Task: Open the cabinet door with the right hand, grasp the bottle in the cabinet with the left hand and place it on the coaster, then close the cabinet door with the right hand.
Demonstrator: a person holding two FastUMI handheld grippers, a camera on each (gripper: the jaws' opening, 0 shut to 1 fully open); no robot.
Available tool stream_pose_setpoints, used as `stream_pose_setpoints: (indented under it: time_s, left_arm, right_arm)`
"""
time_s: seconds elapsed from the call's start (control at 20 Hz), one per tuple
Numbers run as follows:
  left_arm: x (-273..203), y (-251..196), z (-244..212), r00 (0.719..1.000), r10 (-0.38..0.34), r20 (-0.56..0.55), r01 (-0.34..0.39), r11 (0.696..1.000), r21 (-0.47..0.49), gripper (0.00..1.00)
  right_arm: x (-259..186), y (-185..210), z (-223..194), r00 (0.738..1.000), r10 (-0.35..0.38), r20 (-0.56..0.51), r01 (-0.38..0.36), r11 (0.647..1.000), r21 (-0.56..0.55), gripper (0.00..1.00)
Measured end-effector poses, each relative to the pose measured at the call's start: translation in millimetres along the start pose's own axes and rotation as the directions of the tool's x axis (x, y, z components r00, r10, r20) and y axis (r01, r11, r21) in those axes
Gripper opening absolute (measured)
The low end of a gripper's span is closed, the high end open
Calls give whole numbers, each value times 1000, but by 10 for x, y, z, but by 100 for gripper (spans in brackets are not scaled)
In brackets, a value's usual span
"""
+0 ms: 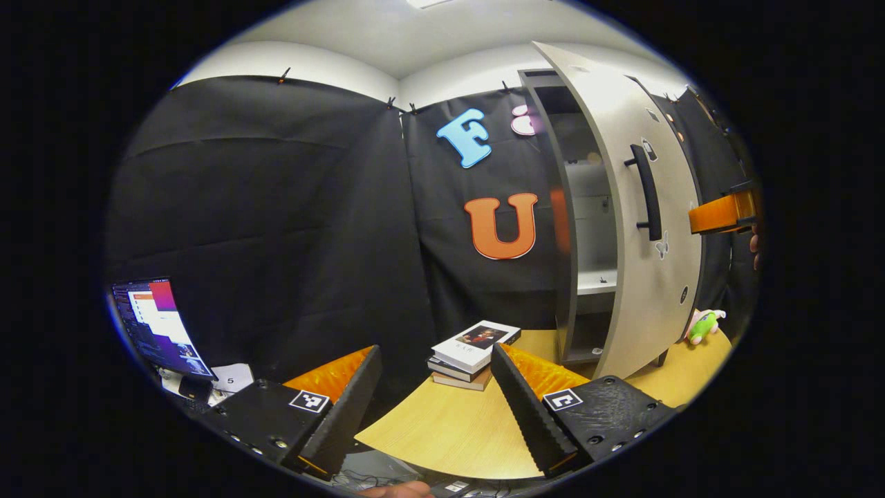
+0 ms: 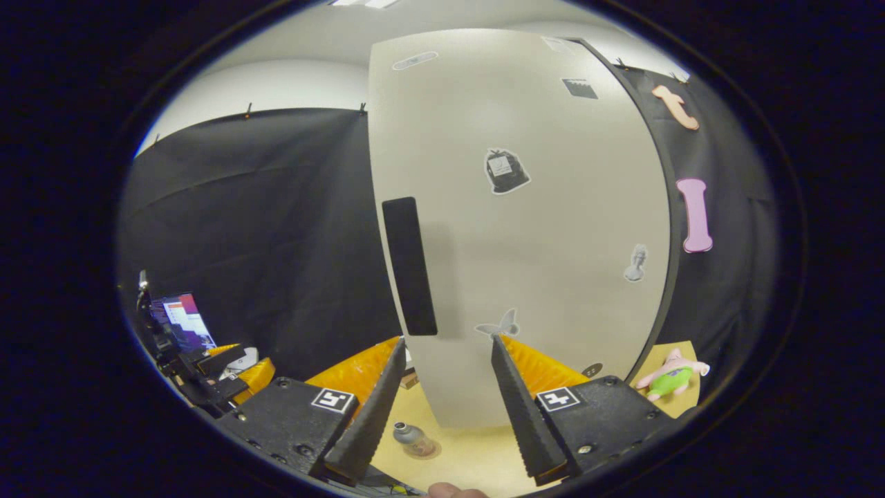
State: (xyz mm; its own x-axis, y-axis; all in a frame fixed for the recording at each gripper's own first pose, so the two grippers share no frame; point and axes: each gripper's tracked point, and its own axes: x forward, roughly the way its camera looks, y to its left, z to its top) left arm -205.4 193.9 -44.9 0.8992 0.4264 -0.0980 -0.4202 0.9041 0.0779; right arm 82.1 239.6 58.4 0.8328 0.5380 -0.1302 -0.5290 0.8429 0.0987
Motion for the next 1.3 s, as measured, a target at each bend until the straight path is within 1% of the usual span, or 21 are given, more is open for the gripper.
stream_pose_setpoints:
  time_s: [0.1,0.15,0.2,0.25,0.3,0.35,0.4,0.45,0.5,0.6,0.65,0.8,0.9,0.95,1.05,1.15,1.2,1.3]
  left_arm:
    - [35,-61,23,1000,-14,3,14,1000,1,96]
    - [70,-114,35,1000,-27,6,27,1000,2,96]
    - [108,-200,49,999,-46,9,46,999,3,96]
    - [149,-292,58,998,-69,9,69,998,3,96]
    - [191,-406,63,995,-95,11,95,995,2,100]
    - [230,-538,79,992,-127,14,127,992,1,100]
    - [273,-681,106,987,-160,19,160,987,1,96]
    - [312,-831,147,980,-197,27,197,980,2,96]
    - [348,-987,190,970,-238,38,238,971,5,96]
    - [415,-1313,282,946,-319,59,318,948,16,96]
    - [430,-1483,326,931,-361,64,360,933,19,96]
    - [425,-1910,506,880,-466,90,467,884,18,96]
    - [413,-2143,620,851,-514,107,516,857,17,96]
    - [399,-2218,642,842,-529,108,530,848,15,100]
    - [362,-2347,655,828,-551,101,553,833,5,100]
    - [307,-2509,536,807,-589,44,591,807,-21,96]
    - [275,-2528,517,802,-596,30,597,802,-33,96]
    - [245,-2510,589,804,-593,39,594,803,-38,96]
  right_arm:
    - [-5,-28,-7,1000,-9,0,9,1000,5,80]
    - [-22,-92,11,999,-31,5,31,999,6,82]
    - [-44,-196,40,998,-63,18,62,998,12,80]
    - [-60,-304,73,995,-95,29,94,995,20,83]
    - [-96,-423,113,990,-133,45,131,991,37,83]
    - [-136,-549,152,982,-177,59,174,983,56,84]
    - [-203,-682,171,971,-229,71,224,972,73,83]
    - [-268,-815,177,958,-276,76,270,959,88,85]
    - [-365,-915,168,945,-316,85,308,946,102,90]
    - [-520,-1067,178,917,-383,110,370,921,119,90]
    - [-599,-1109,184,907,-402,124,389,914,117,90]
    - [-784,-1224,123,873,-469,134,466,883,58,91]
    - [-904,-1245,58,862,-491,124,492,870,24,91]
    - [-958,-1244,46,861,-493,129,495,869,18,91]
    - [-1003,-1242,-2,865,-483,132,487,874,8,91]
    - [-1028,-1290,-77,863,-493,110,496,868,3,91]
    - [-1017,-1303,-117,867,-490,94,492,871,2,91]
    - [-982,-1314,-150,874,-479,80,480,877,13,91]
